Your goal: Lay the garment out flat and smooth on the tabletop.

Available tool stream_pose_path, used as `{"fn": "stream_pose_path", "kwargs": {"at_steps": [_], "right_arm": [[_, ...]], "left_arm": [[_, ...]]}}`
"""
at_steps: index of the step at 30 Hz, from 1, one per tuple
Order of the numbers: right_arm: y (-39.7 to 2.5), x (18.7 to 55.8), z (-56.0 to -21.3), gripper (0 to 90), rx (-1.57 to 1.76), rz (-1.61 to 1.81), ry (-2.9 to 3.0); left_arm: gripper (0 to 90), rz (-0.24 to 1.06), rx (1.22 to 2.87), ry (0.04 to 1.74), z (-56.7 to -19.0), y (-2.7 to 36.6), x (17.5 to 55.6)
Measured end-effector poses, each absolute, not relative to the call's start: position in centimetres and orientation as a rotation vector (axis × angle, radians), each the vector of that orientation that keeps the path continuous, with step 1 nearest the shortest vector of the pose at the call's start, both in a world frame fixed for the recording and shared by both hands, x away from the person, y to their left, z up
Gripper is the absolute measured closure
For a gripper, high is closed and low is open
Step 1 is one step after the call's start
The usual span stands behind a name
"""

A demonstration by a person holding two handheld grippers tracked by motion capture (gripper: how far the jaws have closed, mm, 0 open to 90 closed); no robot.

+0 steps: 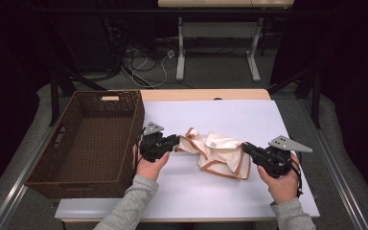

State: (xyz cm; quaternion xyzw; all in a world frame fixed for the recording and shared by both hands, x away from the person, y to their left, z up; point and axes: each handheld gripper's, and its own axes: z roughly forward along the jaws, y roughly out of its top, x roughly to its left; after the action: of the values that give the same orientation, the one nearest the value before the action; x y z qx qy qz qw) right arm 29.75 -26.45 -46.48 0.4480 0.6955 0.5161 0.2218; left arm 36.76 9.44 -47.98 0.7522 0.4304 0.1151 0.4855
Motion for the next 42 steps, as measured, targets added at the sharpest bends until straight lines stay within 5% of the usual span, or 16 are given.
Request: {"fn": "stream_pose_path", "kwargs": {"at_steps": [22,42], "right_arm": [[-30.6,31.0,-46.2,86.0,1.328,1.389,1.792],[-31.5,33.6,-49.1,85.9,1.458,1.286,1.785]], "left_arm": [[79.2,0.346,1.800,1.120,-46.7,8.7,41.0],[78.8,0.281,1.864,1.208,-50.8,7.0,44.8]]}}
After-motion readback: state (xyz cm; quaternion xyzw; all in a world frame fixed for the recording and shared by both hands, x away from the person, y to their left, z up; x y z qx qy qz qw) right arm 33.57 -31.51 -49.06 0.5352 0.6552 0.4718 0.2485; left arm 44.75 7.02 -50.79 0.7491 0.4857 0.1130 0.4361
